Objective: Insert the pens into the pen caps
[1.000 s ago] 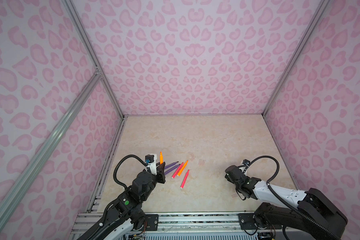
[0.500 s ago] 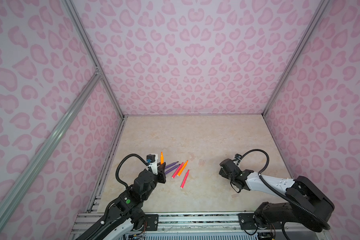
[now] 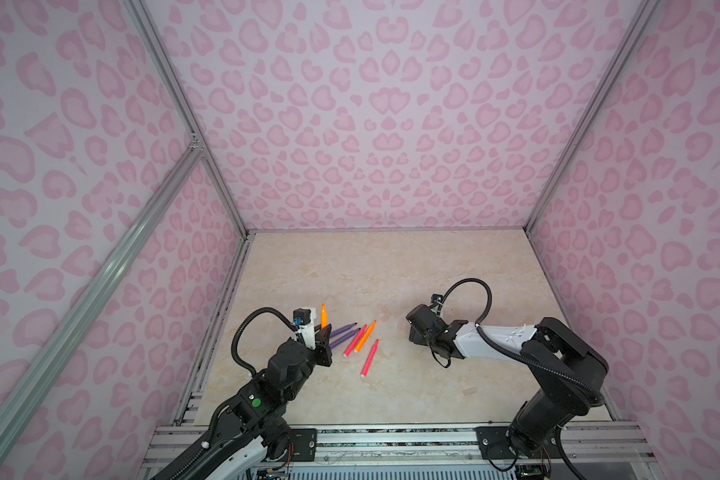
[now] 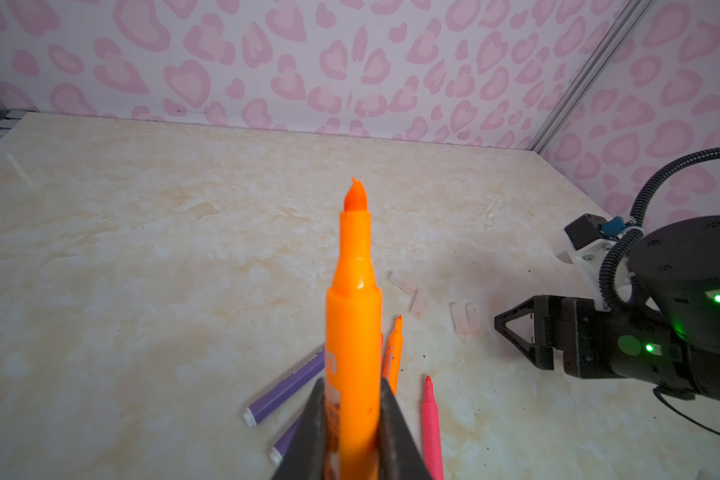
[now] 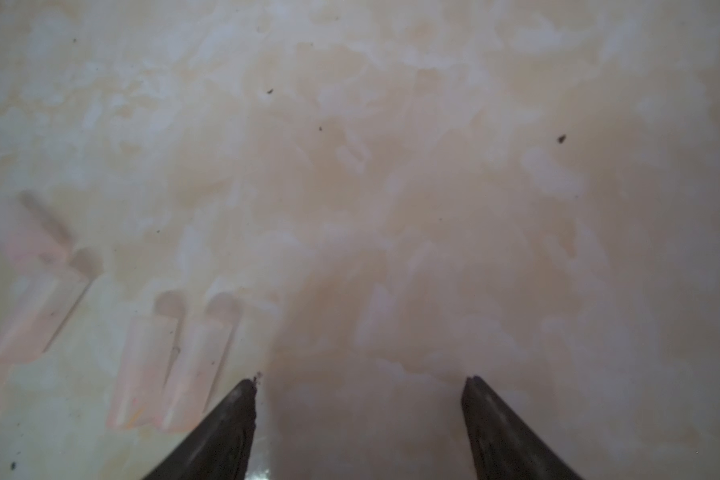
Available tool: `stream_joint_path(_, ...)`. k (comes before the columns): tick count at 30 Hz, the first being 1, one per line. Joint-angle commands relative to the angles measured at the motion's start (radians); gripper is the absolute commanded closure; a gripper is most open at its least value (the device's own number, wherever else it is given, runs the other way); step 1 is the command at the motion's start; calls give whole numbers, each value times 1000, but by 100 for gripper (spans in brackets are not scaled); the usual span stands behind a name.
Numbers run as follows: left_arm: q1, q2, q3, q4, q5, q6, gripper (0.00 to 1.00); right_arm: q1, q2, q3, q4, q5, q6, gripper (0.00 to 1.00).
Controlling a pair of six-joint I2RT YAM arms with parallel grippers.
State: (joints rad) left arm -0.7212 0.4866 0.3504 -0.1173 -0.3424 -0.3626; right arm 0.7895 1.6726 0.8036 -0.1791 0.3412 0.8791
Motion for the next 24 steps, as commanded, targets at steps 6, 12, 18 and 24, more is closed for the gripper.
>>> stream_joint_path(6, 0, 3, 9, 40, 20, 10, 97, 4, -81, 22, -180, 132, -34, 19)
stream_joint_path(12, 0, -5, 9, 37, 21, 8, 97, 3, -136, -58, -122, 80, -97, 12)
stream_joint_path(18, 2, -7, 10, 38, 23, 8, 97, 4, -175, -121, -83, -1, -138, 13)
stream_joint_path(24, 1, -8, 13, 31, 23, 7, 97, 5, -178, -144, -52, -45, -173, 16)
